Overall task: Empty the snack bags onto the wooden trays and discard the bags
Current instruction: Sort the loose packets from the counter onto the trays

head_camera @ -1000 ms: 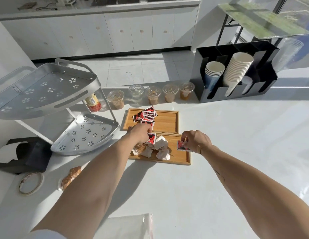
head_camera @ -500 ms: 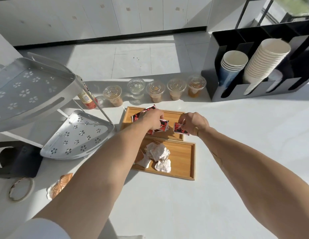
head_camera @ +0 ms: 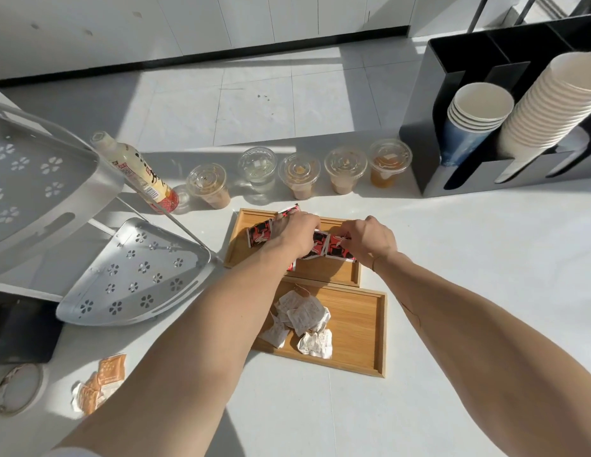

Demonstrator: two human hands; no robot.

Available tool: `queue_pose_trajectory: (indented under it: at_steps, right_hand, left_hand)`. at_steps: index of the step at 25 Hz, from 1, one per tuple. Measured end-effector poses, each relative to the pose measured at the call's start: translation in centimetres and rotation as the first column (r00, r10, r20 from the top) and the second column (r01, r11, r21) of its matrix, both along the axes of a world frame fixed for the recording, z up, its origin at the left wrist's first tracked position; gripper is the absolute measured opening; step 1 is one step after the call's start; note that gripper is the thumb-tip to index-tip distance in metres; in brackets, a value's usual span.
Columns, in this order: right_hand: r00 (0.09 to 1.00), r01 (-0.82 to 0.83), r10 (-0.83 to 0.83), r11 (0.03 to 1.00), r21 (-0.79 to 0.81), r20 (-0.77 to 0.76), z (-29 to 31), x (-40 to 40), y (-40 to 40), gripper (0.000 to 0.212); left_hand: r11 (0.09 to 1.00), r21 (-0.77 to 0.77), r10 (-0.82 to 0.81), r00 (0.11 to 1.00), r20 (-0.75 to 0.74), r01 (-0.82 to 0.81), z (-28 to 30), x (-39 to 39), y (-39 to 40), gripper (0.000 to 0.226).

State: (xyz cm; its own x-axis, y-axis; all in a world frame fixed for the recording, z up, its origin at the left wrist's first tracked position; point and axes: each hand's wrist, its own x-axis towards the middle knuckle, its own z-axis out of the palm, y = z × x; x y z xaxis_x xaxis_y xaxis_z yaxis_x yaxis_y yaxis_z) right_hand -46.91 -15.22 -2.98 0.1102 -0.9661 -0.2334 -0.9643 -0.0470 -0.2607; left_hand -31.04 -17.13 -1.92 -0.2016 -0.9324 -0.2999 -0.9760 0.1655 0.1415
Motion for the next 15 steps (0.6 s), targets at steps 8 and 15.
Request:
queue_pose_trajectory:
  at_steps: [8, 15]
  right_hand:
    - [0.998, -0.002, -0.001, 0.998, -0.062, -0.058, -1.5, 0.2, -0.1, 0.027]
    - [0.999, 0.015, -0.018, 0.997, -0.079, -0.041, -0.4, 0.0, 3.3, 0.039]
  left_hand:
    - [0.973, -0.227, -0.026, 0.999, 0.035, 0.033, -1.5, 0.9, 0.4, 0.043]
    - [0.964, -0.242, 0.108, 0.993, -0.037, -0.114, -0.6, 1.6, 4.2, 0.04]
